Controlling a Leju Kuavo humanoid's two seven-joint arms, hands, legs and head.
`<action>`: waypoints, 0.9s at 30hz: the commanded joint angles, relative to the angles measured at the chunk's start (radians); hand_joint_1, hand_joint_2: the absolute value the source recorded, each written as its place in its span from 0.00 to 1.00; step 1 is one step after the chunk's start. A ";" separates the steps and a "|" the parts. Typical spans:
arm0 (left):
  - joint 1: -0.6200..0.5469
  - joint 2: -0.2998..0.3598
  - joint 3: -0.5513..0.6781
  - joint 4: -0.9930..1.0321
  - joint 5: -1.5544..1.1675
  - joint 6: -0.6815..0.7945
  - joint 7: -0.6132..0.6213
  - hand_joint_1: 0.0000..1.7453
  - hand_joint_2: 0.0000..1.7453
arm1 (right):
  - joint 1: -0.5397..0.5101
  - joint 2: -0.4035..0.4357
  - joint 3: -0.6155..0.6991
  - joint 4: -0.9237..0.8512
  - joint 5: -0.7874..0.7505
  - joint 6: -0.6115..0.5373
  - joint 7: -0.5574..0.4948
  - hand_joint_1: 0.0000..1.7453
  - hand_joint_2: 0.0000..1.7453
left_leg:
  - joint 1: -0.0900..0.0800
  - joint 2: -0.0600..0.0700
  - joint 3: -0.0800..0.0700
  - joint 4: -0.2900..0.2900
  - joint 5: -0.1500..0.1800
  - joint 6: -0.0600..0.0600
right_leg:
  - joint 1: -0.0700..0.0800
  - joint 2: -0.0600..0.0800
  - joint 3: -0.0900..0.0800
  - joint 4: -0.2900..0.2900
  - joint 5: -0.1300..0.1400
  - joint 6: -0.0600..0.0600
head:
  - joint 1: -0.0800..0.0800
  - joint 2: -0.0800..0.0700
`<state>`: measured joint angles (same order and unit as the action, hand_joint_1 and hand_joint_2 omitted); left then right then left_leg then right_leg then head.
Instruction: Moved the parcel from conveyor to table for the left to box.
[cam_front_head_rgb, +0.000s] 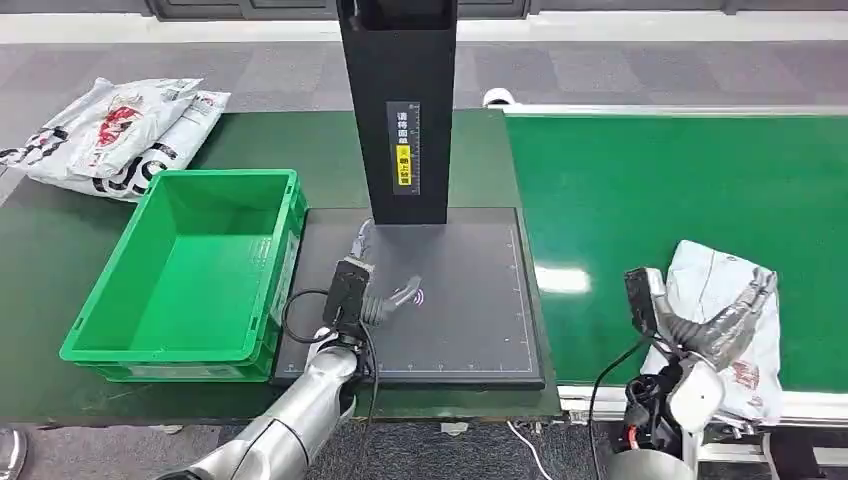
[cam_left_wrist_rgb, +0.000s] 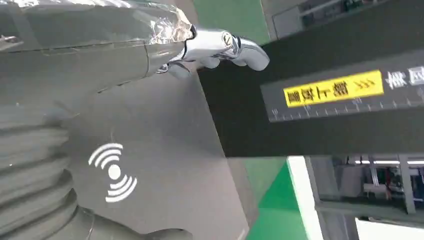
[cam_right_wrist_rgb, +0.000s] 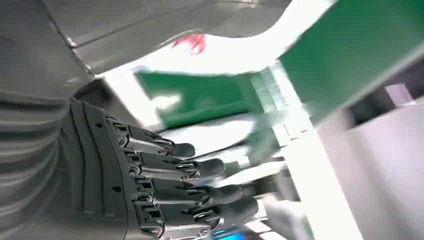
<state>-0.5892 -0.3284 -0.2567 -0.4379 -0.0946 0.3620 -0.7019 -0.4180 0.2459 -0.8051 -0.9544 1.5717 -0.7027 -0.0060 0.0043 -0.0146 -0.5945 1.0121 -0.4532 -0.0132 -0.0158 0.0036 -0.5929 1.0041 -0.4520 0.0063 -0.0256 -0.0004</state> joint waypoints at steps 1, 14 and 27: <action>0.001 0.020 0.131 0.011 -0.049 -0.009 0.004 0.00 1.00 | -0.018 -0.300 0.508 0.434 -0.047 0.005 0.431 0.00 1.00 | 0.000 0.005 0.003 -0.002 0.000 0.001 | 0.000 0.003 0.003 -0.003 0.002 0.000 | 0.000 0.000; -0.021 0.060 0.149 0.025 -0.059 -0.027 0.004 0.00 1.00 | -0.011 -0.336 0.612 0.735 -0.003 0.350 0.668 0.00 1.00 | 0.000 -0.001 0.002 -0.001 -0.001 0.000 | 0.001 -0.002 0.002 -0.002 0.000 0.000 | 0.000 0.000; -0.012 0.081 0.157 0.009 -0.060 -0.032 0.004 0.00 1.00 | -0.042 -0.313 0.545 0.728 -0.017 0.453 0.587 1.00 1.00 | 0.003 -0.002 0.013 0.000 -0.002 0.006 | 0.002 -0.003 0.017 -0.008 -0.002 0.006 | 0.000 0.000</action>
<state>-0.5858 -0.2762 -0.1659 -0.4459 -0.1534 0.3326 -0.7019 -0.4566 -0.0649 -0.2404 -0.3174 1.5556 -0.2307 0.6016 0.0062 -0.0174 -0.5807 1.0126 -0.4553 -0.0070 -0.0141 0.0004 -0.5733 0.9974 -0.4544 0.0124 -0.0259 0.0000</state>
